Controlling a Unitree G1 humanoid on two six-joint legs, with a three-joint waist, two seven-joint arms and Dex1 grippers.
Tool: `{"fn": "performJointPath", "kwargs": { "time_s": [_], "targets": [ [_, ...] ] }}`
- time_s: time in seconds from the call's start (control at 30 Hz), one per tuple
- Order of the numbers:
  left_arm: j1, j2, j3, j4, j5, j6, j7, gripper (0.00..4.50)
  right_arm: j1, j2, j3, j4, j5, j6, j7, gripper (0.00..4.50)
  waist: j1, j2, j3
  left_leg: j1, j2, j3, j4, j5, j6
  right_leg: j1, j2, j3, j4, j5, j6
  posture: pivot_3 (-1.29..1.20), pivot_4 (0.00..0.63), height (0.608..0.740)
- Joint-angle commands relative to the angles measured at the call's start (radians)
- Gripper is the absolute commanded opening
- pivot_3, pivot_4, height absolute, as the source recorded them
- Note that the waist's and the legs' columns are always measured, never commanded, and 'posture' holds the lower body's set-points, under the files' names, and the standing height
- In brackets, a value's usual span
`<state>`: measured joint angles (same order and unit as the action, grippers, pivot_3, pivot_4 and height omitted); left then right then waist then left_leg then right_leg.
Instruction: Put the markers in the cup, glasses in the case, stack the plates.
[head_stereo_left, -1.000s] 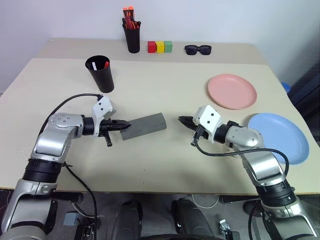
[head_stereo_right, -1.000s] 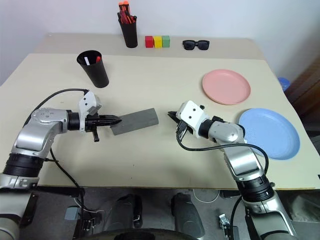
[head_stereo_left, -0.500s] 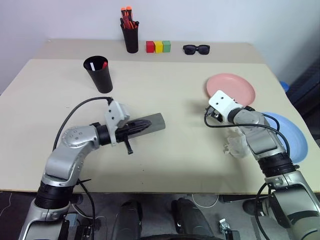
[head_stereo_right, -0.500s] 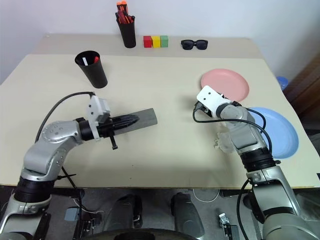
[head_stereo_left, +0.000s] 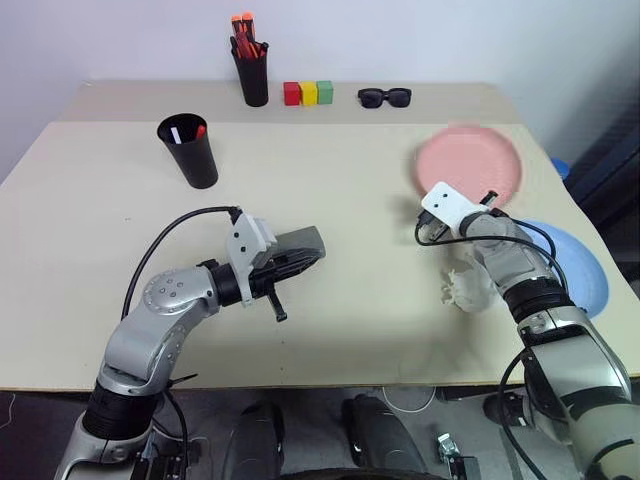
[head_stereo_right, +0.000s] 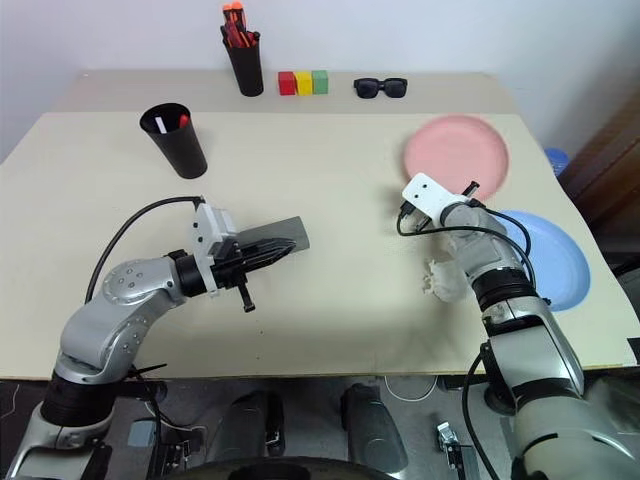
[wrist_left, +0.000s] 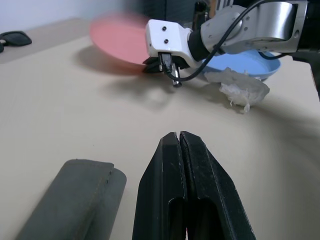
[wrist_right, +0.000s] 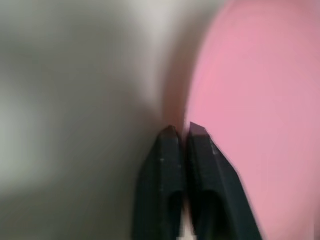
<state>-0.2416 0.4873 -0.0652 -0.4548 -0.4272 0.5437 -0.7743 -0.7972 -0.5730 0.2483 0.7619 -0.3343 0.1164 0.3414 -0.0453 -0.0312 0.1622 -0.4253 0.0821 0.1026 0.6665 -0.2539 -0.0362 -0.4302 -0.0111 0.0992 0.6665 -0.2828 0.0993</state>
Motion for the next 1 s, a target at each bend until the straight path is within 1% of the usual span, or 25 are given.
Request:
{"fn": "performJointPath", "kwargs": {
  "time_s": [0.03,0.13,0.2,0.33,0.43,0.5,0.57,0.63,0.7,0.8,0.9,1.0],
  "targets": [
    [0.010,0.002,0.007,-0.045,-0.024,-0.002,0.009,0.00,-0.018,-0.018,-0.017,-0.038,-0.013,-0.029,-0.011,0.05,0.000,0.000,0.000,0.000,0.000,0.000,0.000,0.000,0.000,0.000,0.000,0.000,0.000,0.000,0.000,0.00,0.150,0.722],
    [0.014,0.005,0.008,-0.031,-0.014,-0.017,0.013,0.00,0.012,-0.059,-0.025,-0.132,-0.030,-0.056,-0.007,0.05,0.000,0.001,0.000,0.000,0.000,0.000,0.000,0.000,0.000,0.000,0.000,0.000,0.000,0.000,0.000,0.00,0.150,0.722],
    [0.007,0.004,0.011,-0.014,-0.009,-0.028,0.015,0.00,0.048,-0.110,-0.046,-0.235,-0.033,-0.066,0.013,0.05,0.004,0.002,0.001,0.000,0.000,0.000,0.000,0.000,0.000,0.000,0.000,0.000,0.000,0.000,0.000,0.00,0.150,0.722],
    [-0.011,0.002,0.012,0.024,-0.001,-0.050,0.010,0.00,0.157,-0.211,-0.139,-0.454,0.047,-0.025,0.124,0.05,0.009,0.002,0.001,0.000,-0.001,0.000,0.000,0.000,0.000,0.000,-0.001,0.000,0.000,0.000,0.000,0.00,0.150,0.722],
    [-0.035,0.011,-0.004,0.092,0.028,-0.102,-0.019,0.00,0.344,-0.351,-0.305,-0.684,0.178,0.023,0.287,0.05,0.029,0.003,0.001,0.000,-0.001,-0.001,0.000,0.000,0.000,0.001,0.000,0.000,-0.001,-0.001,0.001,0.00,0.150,0.722],
    [-0.052,0.013,-0.023,0.142,0.055,-0.152,-0.041,0.00,0.462,-0.417,-0.398,-0.781,0.219,0.064,0.346,0.05,0.033,0.004,0.001,0.000,-0.001,-0.001,0.000,0.000,0.000,0.001,0.000,0.000,-0.001,-0.001,0.001,0.00,0.150,0.722],
    [-0.070,0.004,-0.042,0.188,0.060,-0.185,-0.074,0.00,0.602,-0.458,-0.511,-0.864,0.247,0.119,0.395,0.05,0.032,0.004,0.000,0.001,-0.001,0.000,0.000,0.000,0.000,0.002,-0.001,0.000,-0.002,-0.001,0.001,0.00,0.150,0.722],
    [-0.087,-0.005,-0.062,0.216,0.054,-0.204,-0.108,0.00,0.750,-0.471,-0.619,-0.946,0.259,0.157,0.446,0.05,0.032,0.004,0.000,0.002,-0.001,-0.001,0.000,0.000,0.000,0.003,-0.001,0.000,-0.002,-0.001,0.001,0.00,0.150,0.722],
    [-0.107,-0.018,-0.080,0.249,0.056,-0.224,-0.133,0.00,0.881,-0.460,-0.712,-1.032,0.276,0.198,0.494,0.05,0.033,0.004,0.000,0.002,-0.001,-0.001,0.000,0.000,0.001,0.004,0.000,0.000,-0.002,-0.001,0.001,0.00,0.150,0.722],
    [-0.128,-0.033,-0.094,0.295,0.058,-0.248,-0.162,0.00,0.998,-0.442,-0.769,-1.122,0.289,0.251,0.525,0.05,0.023,0.005,0.000,0.004,-0.001,-0.001,0.000,0.000,0.001,0.004,0.000,0.001,-0.002,-0.001,0.001,0.00,0.150,0.722],
    [-0.145,-0.047,-0.108,0.329,0.064,-0.266,-0.181,0.00,1.065,-0.433,-0.777,-1.162,0.275,0.284,0.527,1.01,0.020,0.005,-0.001,0.005,-0.002,-0.001,0.001,0.000,0.001,0.006,0.000,0.002,-0.002,-0.001,0.001,0.00,0.150,0.722],
    [-0.145,-0.052,-0.111,0.338,0.067,-0.275,-0.189,0.00,1.085,-0.428,-0.785,-1.193,0.270,0.290,0.521,2.35,0.023,0.005,-0.001,0.006,-0.002,-0.001,0.001,0.000,0.001,0.006,0.000,0.002,-0.002,-0.002,0.000,0.00,0.150,0.722]
  ]
}}
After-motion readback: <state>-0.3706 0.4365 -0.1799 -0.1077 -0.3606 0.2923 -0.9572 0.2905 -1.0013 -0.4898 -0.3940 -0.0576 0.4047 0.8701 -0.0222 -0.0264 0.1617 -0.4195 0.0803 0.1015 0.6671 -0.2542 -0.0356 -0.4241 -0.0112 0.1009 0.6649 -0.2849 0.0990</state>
